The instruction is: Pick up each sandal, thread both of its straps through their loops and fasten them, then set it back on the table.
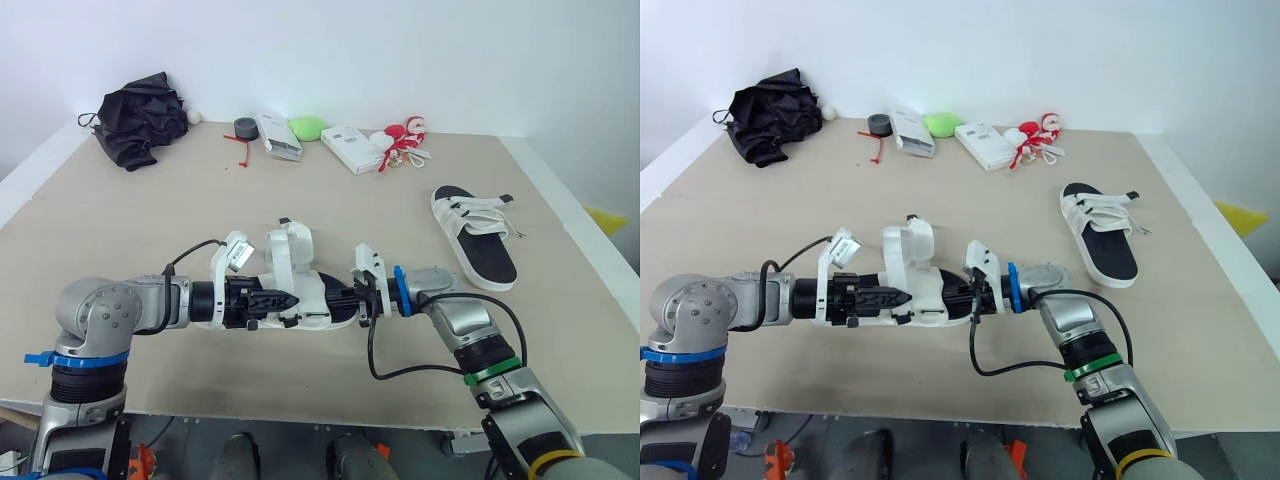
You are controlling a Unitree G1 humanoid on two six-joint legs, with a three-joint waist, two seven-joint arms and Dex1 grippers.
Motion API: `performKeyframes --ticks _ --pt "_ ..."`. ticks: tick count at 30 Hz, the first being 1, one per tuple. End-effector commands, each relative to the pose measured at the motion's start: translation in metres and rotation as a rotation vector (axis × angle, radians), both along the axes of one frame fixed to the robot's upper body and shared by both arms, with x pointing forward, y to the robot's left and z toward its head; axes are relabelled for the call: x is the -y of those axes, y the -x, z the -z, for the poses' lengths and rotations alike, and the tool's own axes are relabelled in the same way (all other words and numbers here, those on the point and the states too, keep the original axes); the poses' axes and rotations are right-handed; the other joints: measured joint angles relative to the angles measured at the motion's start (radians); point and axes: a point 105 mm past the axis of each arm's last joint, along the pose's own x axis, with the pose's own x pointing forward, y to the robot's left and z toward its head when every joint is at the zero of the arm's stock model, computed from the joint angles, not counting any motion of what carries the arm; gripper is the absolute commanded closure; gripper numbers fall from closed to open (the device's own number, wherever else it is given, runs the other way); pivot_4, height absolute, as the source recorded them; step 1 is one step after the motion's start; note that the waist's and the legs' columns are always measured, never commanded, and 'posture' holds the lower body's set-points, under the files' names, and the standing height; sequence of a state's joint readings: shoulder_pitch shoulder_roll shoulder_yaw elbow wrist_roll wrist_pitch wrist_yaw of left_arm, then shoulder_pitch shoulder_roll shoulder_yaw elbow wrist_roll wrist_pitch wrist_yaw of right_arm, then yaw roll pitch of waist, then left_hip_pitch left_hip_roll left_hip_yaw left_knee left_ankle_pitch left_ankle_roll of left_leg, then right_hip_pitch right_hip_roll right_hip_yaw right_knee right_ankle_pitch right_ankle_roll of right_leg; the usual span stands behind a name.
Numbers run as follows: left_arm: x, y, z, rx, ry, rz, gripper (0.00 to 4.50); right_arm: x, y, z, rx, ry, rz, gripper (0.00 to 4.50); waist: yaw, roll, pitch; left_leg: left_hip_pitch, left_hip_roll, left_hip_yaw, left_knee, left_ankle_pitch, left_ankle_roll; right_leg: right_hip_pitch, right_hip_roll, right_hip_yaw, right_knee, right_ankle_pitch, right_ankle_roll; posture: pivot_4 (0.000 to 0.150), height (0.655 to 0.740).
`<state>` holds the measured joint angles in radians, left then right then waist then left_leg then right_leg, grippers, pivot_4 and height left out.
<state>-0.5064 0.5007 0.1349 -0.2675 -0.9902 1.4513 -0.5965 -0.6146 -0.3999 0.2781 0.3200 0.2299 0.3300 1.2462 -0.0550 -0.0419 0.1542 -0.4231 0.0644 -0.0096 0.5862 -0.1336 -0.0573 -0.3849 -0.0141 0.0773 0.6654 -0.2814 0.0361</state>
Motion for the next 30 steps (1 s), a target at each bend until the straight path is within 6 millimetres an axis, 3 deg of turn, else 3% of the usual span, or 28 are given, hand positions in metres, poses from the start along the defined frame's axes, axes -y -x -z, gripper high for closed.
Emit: performKeyframes --ticks 1,8,11,17,22,25,28,30 --pt "0.003 0.007 -0.001 0.042 -0.024 0.036 4.44 0.009 0.009 0.045 -0.129 0.131 0.037 4.50 0.000 0.000 0.000 0.000 0.000 0.000 0.000 0.000 0.000 0.000 0.000 0.000 0.000 0.000 0.000 0.150 0.7380" --pt "0.001 0.017 0.023 0.152 -0.178 0.126 4.44 0.009 0.008 0.045 -0.128 0.132 0.040 4.50 -0.001 0.000 0.000 0.000 0.000 0.000 0.000 -0.001 -0.002 -0.001 0.000 0.001 0.000 0.000 -0.001 0.150 0.7380" --pt "-0.002 0.014 0.022 0.214 -0.203 0.152 3.55 0.009 0.008 0.045 -0.128 0.132 0.039 4.50 -0.001 0.000 0.000 0.001 0.000 0.000 0.000 -0.002 -0.003 -0.002 0.000 0.001 0.000 -0.001 -0.003 0.150 0.7380" --pt "0.003 -0.002 -0.006 0.253 -0.074 0.102 0.93 0.009 0.008 0.044 -0.128 0.131 0.037 4.50 0.003 0.000 0.000 0.001 -0.001 0.001 0.000 -0.002 -0.003 -0.002 -0.001 0.001 -0.001 -0.001 -0.003 0.150 0.7380" --pt "-0.001 0.011 -0.038 0.221 0.053 0.185 0.93 0.009 0.009 0.044 -0.130 0.129 0.034 4.50 0.002 0.000 0.000 0.001 -0.001 0.000 0.000 -0.002 -0.003 -0.003 -0.001 0.002 -0.001 0.000 -0.003 0.150 0.7380" --pt "-0.007 0.021 -0.044 0.210 0.046 0.238 0.93 0.009 0.009 0.044 -0.131 0.129 0.032 4.50 -0.001 0.001 0.000 0.001 -0.001 0.000 0.000 -0.002 -0.002 -0.003 0.000 0.002 -0.001 0.000 -0.003 0.150 0.7380" --pt "-0.033 0.045 -0.039 0.218 -0.088 0.353 0.93 0.009 0.009 0.044 -0.133 0.128 0.029 4.50 -0.008 -0.001 0.001 0.000 0.000 0.000 -0.001 -0.002 -0.003 -0.005 0.001 0.002 -0.001 0.000 -0.003 0.150 0.7380" --pt "-0.045 0.049 -0.040 0.262 -0.138 0.373 0.93 0.009 0.010 0.044 -0.134 0.129 0.027 4.50 -0.012 0.000 0.001 0.000 0.000 0.001 -0.002 -0.003 -0.004 -0.005 0.001 0.003 -0.001 -0.001 -0.004 0.150 0.7380"
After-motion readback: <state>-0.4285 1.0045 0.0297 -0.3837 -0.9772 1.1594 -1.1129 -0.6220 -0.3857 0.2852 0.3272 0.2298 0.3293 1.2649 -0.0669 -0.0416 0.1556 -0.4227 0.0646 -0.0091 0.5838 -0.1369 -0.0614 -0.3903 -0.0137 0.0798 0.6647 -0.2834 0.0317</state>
